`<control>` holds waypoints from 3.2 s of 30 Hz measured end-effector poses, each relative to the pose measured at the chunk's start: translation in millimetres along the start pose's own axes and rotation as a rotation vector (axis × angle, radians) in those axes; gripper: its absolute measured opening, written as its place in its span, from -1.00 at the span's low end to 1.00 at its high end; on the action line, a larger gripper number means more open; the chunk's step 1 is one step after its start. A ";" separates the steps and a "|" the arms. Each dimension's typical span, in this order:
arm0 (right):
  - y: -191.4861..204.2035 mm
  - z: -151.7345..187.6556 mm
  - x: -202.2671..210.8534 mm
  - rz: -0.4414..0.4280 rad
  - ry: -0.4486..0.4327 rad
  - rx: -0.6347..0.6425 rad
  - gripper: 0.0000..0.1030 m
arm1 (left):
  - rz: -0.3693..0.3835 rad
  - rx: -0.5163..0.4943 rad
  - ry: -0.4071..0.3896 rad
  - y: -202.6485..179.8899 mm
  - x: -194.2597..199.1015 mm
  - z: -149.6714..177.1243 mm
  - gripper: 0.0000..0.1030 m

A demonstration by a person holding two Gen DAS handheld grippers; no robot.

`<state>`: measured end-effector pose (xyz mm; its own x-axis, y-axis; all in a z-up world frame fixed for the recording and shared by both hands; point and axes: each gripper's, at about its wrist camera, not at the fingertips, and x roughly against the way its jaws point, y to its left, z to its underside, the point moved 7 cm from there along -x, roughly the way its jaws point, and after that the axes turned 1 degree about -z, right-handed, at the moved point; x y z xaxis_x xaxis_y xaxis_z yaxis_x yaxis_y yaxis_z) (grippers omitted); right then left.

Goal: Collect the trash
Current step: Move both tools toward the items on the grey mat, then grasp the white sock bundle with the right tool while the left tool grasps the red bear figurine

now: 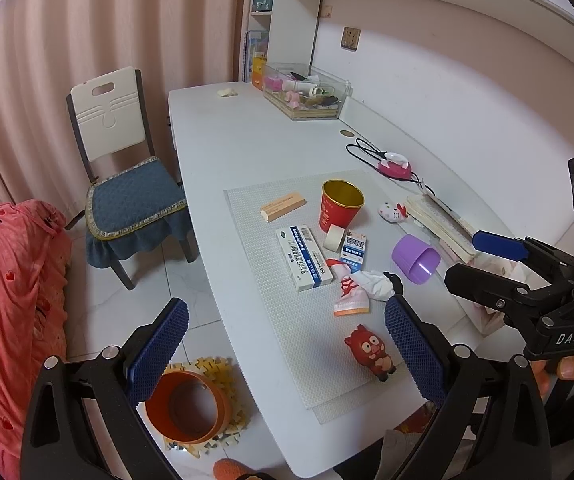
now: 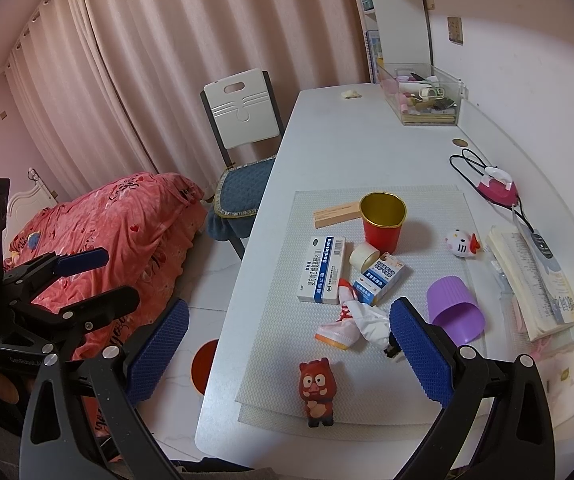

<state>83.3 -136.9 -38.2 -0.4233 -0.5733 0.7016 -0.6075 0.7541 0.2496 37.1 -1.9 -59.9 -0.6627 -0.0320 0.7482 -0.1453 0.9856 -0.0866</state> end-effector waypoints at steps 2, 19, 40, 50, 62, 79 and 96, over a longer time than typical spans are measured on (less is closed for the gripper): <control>0.1 0.0 0.3 0.000 0.000 0.001 0.91 | 0.000 0.000 0.000 0.3 0.2 0.7 0.89; 4.7 2.8 8.5 -0.019 -0.004 -0.003 0.91 | 0.044 0.016 0.010 -2.9 4.7 -0.1 0.89; -31.0 18.6 32.5 0.008 -0.038 -0.154 0.91 | 0.165 -0.035 0.123 -34.3 -21.6 2.3 0.89; -53.9 52.0 19.2 -0.011 0.051 -0.216 0.91 | 0.233 -0.159 0.249 -65.8 -50.5 28.3 0.89; -76.7 57.1 -21.6 -0.074 0.155 -0.075 0.91 | 0.288 -0.104 0.420 -89.9 -96.4 69.9 0.89; -91.6 52.4 -108.2 -0.154 0.321 0.184 0.35 | 0.196 0.194 0.437 -97.9 -146.9 96.0 0.58; -113.4 65.8 -160.1 -0.082 0.387 0.372 0.17 | 0.104 0.296 0.395 -101.1 -169.2 105.2 0.60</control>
<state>175.8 -151.7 -222.7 -0.1286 -0.4131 0.9015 -0.8548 0.5071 0.1104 86.7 -113.6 -246.9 -0.3644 0.1853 0.9126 -0.3337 0.8890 -0.3137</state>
